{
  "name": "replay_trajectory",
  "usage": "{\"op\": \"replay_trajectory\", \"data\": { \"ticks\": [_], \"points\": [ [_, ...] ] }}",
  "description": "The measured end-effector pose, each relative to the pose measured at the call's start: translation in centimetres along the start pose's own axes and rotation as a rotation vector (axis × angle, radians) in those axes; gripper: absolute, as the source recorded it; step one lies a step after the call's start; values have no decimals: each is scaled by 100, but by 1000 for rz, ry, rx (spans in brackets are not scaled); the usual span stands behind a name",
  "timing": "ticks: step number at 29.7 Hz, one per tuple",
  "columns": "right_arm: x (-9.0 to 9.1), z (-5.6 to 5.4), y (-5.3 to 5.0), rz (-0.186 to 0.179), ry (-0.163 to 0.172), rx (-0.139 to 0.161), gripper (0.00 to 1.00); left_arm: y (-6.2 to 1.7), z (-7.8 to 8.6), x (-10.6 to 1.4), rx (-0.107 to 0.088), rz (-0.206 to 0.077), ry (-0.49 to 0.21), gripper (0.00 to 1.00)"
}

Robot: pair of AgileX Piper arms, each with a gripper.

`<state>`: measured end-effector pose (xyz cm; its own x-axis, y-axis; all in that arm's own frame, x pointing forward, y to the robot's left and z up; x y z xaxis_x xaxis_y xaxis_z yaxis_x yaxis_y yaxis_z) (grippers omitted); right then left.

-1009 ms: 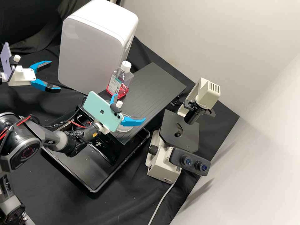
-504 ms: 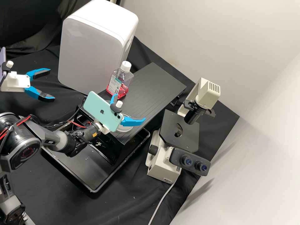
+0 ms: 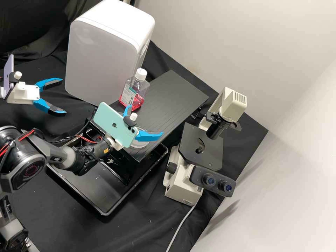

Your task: Place the lid on the petri dish

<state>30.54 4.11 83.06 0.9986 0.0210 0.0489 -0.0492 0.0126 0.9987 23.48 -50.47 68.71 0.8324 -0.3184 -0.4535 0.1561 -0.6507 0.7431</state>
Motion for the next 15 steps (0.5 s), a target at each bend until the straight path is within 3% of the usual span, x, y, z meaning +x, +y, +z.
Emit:
{"op": "replay_trajectory", "data": {
  "ticks": [3, 15],
  "points": [
    [0, 0, 0, 0, 0, 0, 100, -10, -4, 31, 17, -2, 0, 100],
    [0, 0, 0, 0, 0, 0, 100, -11, -25, 42, 24, -3, -3, 100]
  ]
}}
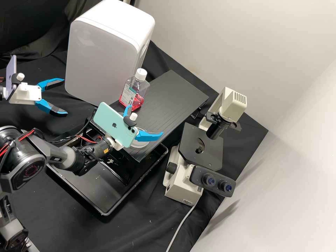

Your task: Place the lid on the petri dish

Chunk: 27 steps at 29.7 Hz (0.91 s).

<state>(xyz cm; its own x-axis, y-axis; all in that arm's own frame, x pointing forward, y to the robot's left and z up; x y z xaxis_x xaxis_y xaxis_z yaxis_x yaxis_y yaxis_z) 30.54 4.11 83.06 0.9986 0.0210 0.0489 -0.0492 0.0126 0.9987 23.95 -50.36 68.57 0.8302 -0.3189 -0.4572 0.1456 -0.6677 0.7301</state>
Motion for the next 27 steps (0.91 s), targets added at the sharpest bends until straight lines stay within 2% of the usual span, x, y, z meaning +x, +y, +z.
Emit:
{"op": "replay_trajectory", "data": {
  "ticks": [7, 9, 17, 21, 22, 27],
  "points": [
    [0, 0, 0, 0, 0, 0, 100, 10, 1, 11, 3, 4, -5, 100],
    [0, 0, 0, 0, 0, 0, 100, 14, -12, 11, -1, 3, -17, 100],
    [0, 0, 0, 0, 0, 0, 100, 79, -82, -15, -109, 12, -69, 100],
    [0, 0, 0, 0, 0, 0, 100, 99, -94, -3, -153, 17, -72, 100],
    [0, 0, 0, 0, 0, 0, 100, 109, -95, 6, -158, 21, -73, 100],
    [0, 0, 0, 0, 0, 0, 100, 103, -98, 31, -159, 20, -75, 100]
  ]
}}
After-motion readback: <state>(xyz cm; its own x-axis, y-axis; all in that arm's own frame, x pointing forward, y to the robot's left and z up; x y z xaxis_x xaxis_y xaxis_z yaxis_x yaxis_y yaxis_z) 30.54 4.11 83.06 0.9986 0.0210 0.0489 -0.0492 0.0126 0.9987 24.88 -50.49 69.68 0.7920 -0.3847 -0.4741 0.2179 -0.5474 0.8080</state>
